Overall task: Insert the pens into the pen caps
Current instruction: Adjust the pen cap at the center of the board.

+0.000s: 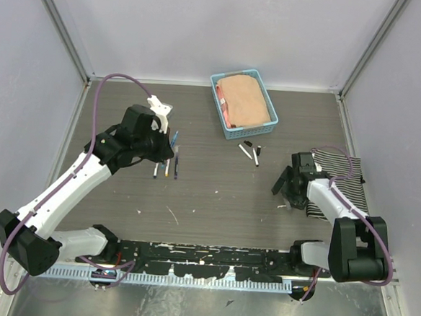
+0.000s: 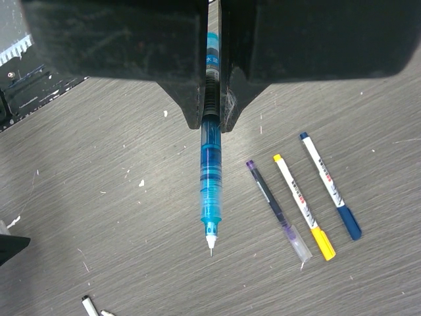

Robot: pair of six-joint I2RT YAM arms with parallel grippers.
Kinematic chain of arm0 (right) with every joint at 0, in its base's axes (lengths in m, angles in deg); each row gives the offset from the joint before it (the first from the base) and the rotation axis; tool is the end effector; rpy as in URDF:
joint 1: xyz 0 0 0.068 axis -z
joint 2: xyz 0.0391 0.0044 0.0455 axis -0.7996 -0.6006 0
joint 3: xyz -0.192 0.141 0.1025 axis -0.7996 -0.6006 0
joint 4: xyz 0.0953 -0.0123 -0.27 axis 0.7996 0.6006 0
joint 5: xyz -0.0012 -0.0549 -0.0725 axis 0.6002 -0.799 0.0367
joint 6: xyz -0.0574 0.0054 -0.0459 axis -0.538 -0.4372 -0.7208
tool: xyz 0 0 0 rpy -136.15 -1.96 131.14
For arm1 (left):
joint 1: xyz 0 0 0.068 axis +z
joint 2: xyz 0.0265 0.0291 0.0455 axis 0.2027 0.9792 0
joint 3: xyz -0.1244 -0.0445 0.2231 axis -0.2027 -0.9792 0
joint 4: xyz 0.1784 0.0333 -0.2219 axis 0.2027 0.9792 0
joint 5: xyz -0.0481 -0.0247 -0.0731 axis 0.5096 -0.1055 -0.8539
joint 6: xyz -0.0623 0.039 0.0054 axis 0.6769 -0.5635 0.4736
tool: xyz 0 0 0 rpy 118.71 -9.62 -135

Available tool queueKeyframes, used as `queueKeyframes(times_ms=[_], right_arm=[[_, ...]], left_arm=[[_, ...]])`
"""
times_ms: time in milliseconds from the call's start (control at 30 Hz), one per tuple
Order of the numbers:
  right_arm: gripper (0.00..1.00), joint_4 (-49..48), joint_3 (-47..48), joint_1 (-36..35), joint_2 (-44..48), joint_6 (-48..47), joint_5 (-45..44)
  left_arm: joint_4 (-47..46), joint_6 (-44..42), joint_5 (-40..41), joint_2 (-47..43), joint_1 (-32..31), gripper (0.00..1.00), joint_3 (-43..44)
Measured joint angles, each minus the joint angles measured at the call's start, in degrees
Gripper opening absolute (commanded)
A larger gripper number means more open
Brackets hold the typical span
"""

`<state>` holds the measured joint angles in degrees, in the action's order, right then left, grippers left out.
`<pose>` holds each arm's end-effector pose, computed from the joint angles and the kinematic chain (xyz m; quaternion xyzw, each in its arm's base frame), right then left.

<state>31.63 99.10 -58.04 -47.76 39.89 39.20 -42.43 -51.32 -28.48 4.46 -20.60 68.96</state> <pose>0.2452 0.0162 0.1092 0.2537 0.9478 0.0256 0.1915 0.2501 -0.1632 0.3107 0.1625 0.8975 -0.1885 0.3641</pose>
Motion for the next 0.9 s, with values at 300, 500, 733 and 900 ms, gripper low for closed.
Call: queueKeyframes(times_ms=[300,500,733,900], right_arm=[[0.62,2.0,0.0,-3.1,0.3,0.5,0.3],[0.54,2.4,-0.1,-4.4,0.3,1.3,-0.3],[0.43,3.2,-0.1,-5.7,0.3,3.7,-4.0],[0.34,3.3,-0.1,-7.0,0.2,4.0,-4.8]], left_arm=[[0.0,0.0,-0.6,0.0,0.3,0.00,0.0],[0.0,0.0,-0.7,0.0,0.4,0.00,0.0],[0.0,0.0,-0.9,0.0,0.6,0.00,0.0],[0.0,0.0,-1.1,0.0,0.6,0.00,0.0]])
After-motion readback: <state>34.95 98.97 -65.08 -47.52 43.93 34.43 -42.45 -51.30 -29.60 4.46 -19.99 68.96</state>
